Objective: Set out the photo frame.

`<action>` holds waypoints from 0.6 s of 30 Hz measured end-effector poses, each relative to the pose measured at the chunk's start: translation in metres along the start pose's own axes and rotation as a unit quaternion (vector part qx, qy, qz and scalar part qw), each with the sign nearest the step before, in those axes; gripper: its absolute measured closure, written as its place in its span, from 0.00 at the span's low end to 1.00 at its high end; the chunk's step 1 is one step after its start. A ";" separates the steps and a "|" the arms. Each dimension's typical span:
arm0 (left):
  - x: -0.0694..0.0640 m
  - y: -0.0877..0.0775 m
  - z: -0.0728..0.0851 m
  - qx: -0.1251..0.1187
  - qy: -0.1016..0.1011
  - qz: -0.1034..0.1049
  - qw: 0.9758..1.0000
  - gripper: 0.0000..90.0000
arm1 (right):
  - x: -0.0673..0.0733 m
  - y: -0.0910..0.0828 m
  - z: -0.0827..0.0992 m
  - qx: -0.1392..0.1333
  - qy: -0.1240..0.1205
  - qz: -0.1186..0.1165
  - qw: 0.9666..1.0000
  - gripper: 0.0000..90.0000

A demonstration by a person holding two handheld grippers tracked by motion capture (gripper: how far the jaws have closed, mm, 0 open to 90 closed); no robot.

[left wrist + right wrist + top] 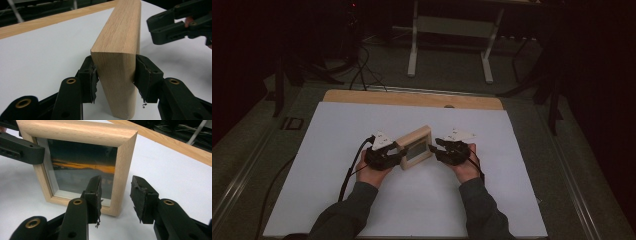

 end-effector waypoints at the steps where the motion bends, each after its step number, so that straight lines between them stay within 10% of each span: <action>1: 0.000 0.000 0.000 0.000 -0.004 -0.002 1.000 0.61 | 0.000 0.000 0.000 0.000 -0.001 0.000 1.000 0.66; 18: 0.004 0.007 -0.001 0.000 -0.047 -0.019 0.999 0.61 | 0.001 0.001 -0.001 0.001 -0.003 -0.002 1.000 0.65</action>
Point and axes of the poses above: each handheld gripper's, and its own axes: y roughly forward along the jaws, z roughly out of its underside, x roughly to its left, the point moved 5 cm from there along y, roughly forward along the jaws, and after that the axes turned 1 degree about y, right-handed, at the moved point
